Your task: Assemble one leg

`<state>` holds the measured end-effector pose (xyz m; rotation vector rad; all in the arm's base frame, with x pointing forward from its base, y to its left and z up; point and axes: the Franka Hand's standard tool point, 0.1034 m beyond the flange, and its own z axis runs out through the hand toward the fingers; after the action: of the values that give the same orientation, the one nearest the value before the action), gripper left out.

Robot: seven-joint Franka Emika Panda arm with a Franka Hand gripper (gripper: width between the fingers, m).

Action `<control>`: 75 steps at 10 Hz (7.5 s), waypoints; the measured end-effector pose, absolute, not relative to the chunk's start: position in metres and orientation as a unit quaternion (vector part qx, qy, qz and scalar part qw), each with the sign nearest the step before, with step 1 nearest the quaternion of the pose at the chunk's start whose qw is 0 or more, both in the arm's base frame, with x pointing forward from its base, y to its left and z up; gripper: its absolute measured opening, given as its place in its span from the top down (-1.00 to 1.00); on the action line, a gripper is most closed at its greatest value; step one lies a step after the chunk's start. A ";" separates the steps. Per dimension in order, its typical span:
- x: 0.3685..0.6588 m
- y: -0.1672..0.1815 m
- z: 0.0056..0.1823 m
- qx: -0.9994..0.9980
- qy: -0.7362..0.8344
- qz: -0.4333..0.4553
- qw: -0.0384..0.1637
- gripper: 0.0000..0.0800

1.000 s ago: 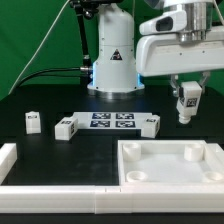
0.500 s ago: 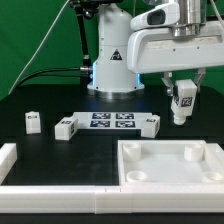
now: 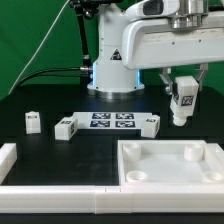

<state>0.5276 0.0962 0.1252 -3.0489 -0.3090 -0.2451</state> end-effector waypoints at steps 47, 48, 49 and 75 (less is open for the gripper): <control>0.614 0.118 0.086 -0.968 -0.104 -0.223 0.037 0.27; 0.613 0.118 0.084 -0.969 -0.104 -0.222 0.037 0.26; 0.612 0.118 0.083 -0.969 -0.104 -0.221 0.037 0.26; 0.620 0.115 0.085 -0.994 -0.100 0.019 0.050 -0.62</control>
Offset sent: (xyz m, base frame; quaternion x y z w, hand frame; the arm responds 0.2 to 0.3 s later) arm 0.0708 0.0221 0.0251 0.0288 -0.0341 0.0177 0.9988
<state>0.6199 0.1154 0.0849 -3.0267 -0.3041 0.0579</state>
